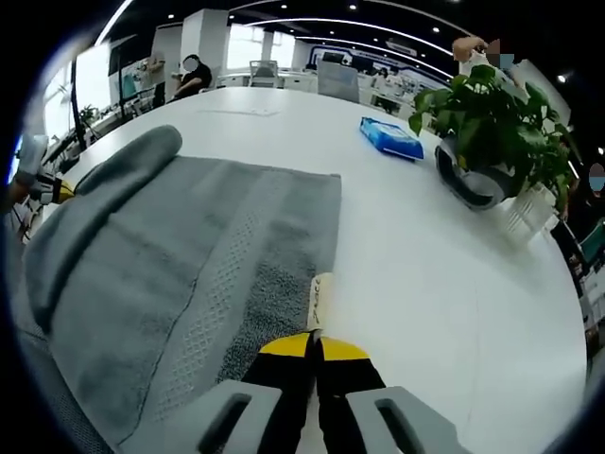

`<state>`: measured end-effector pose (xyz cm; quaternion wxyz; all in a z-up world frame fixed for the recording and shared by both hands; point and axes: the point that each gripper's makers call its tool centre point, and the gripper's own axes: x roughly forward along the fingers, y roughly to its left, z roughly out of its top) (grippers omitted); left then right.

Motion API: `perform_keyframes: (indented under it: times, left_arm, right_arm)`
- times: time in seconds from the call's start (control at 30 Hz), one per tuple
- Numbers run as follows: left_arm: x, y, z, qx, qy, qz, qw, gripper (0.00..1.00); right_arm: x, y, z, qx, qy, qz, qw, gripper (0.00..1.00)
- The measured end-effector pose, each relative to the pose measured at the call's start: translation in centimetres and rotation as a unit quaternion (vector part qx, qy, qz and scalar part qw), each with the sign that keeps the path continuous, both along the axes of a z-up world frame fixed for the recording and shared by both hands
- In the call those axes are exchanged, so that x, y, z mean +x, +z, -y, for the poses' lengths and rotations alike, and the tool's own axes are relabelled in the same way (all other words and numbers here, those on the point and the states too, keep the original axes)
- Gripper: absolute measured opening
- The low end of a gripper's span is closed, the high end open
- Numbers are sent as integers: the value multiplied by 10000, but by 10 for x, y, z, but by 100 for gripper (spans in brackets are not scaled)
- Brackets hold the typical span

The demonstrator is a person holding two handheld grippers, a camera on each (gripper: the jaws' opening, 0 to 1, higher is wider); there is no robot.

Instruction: Open the folded towel by lifting each exposed corner and separating the folded layers until the towel lies flat within the target outline without major curled edges

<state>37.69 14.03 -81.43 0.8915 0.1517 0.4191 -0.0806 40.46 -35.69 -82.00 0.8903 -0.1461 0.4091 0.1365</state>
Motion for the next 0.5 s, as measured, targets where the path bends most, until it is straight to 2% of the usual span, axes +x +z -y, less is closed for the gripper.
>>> perform_keyframes:
  times: [0.5]
  left_arm:
    - [0, -1, 1, 52, -28, 18, 10000, 3]
  right_arm:
    - [1, 0, 2, 74, -72, 54, 9999, 0]
